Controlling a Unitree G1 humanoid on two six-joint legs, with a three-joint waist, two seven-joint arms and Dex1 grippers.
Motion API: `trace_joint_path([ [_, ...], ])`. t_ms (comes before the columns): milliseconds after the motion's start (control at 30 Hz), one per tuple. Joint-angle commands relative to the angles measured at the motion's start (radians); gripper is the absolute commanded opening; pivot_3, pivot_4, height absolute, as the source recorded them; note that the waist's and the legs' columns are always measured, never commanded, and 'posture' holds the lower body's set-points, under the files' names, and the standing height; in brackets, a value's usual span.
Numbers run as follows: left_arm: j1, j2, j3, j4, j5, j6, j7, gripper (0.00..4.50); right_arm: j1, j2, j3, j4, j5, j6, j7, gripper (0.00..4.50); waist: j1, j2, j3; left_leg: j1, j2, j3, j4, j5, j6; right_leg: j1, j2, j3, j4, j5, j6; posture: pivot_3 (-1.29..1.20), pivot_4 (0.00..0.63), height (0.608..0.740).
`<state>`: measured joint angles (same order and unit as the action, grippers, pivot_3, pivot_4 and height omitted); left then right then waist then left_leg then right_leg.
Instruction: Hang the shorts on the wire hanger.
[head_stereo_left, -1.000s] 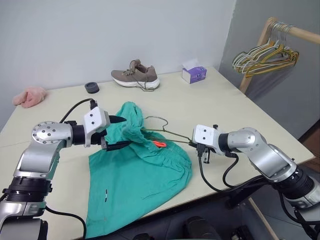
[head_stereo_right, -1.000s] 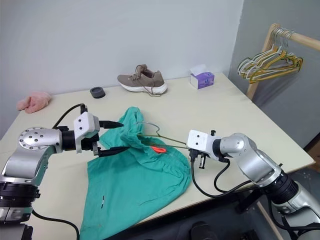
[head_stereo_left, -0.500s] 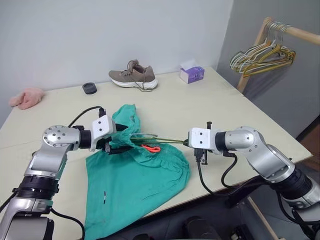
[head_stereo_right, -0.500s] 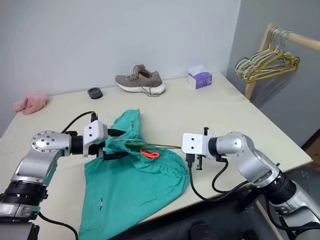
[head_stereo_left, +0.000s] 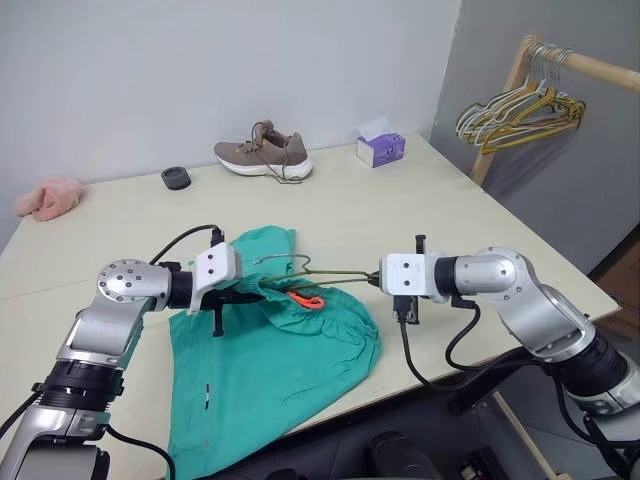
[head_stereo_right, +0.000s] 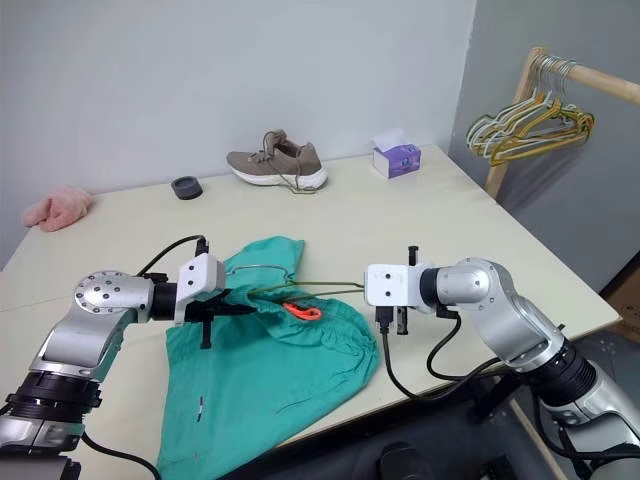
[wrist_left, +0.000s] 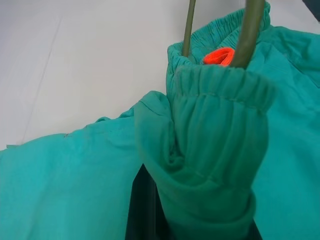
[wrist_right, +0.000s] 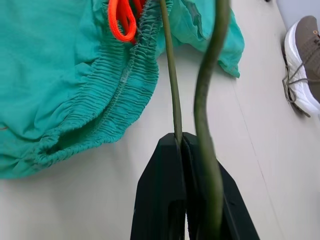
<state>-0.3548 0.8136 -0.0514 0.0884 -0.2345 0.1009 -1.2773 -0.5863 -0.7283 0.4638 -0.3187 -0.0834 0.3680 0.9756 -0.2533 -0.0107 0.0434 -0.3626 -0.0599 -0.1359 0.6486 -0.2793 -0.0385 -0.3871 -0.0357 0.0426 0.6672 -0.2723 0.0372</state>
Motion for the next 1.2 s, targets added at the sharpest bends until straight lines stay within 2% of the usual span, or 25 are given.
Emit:
trace_joint_path([
  [33,0.004,0.022,0.050,-0.008,-0.015,0.014,0.029,0.00,0.019,-0.049,-0.056,0.045,0.011,-0.064,0.044,0.69,0.000,0.000,0.000,0.000,0.000,0.000,0.000,0.000,0.000,0.000,0.000,0.000,0.000,0.000,0.000,-0.28,0.000,0.740],
  [267,0.047,0.040,0.081,-0.017,-0.022,0.034,0.051,0.00,0.103,-0.186,-0.142,0.143,-0.007,-0.093,0.064,3.04,0.002,0.000,0.000,0.000,0.000,0.000,0.000,0.000,0.000,0.000,0.000,0.000,0.000,0.000,0.000,-0.28,0.000,0.740],
  [333,0.054,0.039,0.091,-0.019,-0.024,0.039,0.062,0.00,0.145,-0.198,-0.176,0.112,0.045,-0.009,0.090,3.75,0.002,0.000,0.000,0.000,0.000,0.000,0.000,0.000,0.000,0.000,0.000,0.000,0.001,0.000,0.000,-0.28,0.000,0.740],
  [400,0.053,0.032,0.104,-0.021,-0.034,0.054,0.070,0.00,0.187,-0.166,-0.214,0.035,0.151,0.150,0.111,4.46,0.000,0.000,0.000,0.001,0.000,0.001,0.000,0.000,0.000,0.000,0.000,0.000,0.002,0.000,0.000,-0.28,0.000,0.740],
  [533,0.042,0.026,0.115,-0.037,-0.065,0.096,0.082,0.00,0.248,-0.033,-0.234,-0.121,0.319,0.447,0.062,4.49,-0.002,-0.001,0.000,0.002,0.000,0.001,0.003,0.000,0.000,0.000,0.000,0.001,0.009,-0.003,0.005,-0.28,0.000,0.740],
  [633,0.034,0.028,0.114,-0.043,-0.074,0.111,0.085,0.00,0.253,0.106,-0.221,-0.130,0.356,0.579,-0.047,4.49,0.003,0.000,0.000,0.002,0.001,-0.001,0.009,0.000,0.000,0.000,0.001,0.000,0.012,-0.003,0.005,-0.28,0.000,0.740],
  [733,0.031,0.027,0.114,-0.052,-0.078,0.123,0.087,0.00,0.235,0.220,-0.212,-0.082,0.356,0.639,-0.145,4.49,0.006,-0.002,-0.001,0.001,0.000,0.000,0.013,0.000,0.000,0.002,0.001,0.001,0.012,-0.003,0.005,-0.27,0.000,0.740],
  [967,0.034,0.033,0.116,-0.067,-0.086,0.135,0.091,0.00,0.208,0.345,-0.170,0.009,0.368,0.681,-0.228,4.49,0.007,-0.002,-0.001,0.000,-0.001,-0.001,0.013,0.000,0.000,0.000,0.001,0.001,0.012,-0.003,0.005,-0.27,0.000,0.740],
  [1067,0.039,0.036,0.122,-0.074,-0.091,0.142,0.096,0.00,0.203,0.371,-0.157,0.037,0.360,0.665,-0.255,3.88,0.006,-0.002,-0.001,0.000,-0.001,-0.001,0.012,0.000,0.000,0.000,0.001,0.001,0.012,-0.003,0.005,-0.26,0.000,0.740],
  [1200,0.055,0.033,0.139,-0.092,-0.108,0.165,0.111,0.00,0.209,0.399,-0.167,0.055,0.351,0.636,-0.301,2.47,0.006,-0.002,-0.001,0.000,-0.001,-0.001,0.013,0.000,0.000,0.000,0.001,0.001,0.012,-0.003,0.005,-0.26,0.000,0.740],
])
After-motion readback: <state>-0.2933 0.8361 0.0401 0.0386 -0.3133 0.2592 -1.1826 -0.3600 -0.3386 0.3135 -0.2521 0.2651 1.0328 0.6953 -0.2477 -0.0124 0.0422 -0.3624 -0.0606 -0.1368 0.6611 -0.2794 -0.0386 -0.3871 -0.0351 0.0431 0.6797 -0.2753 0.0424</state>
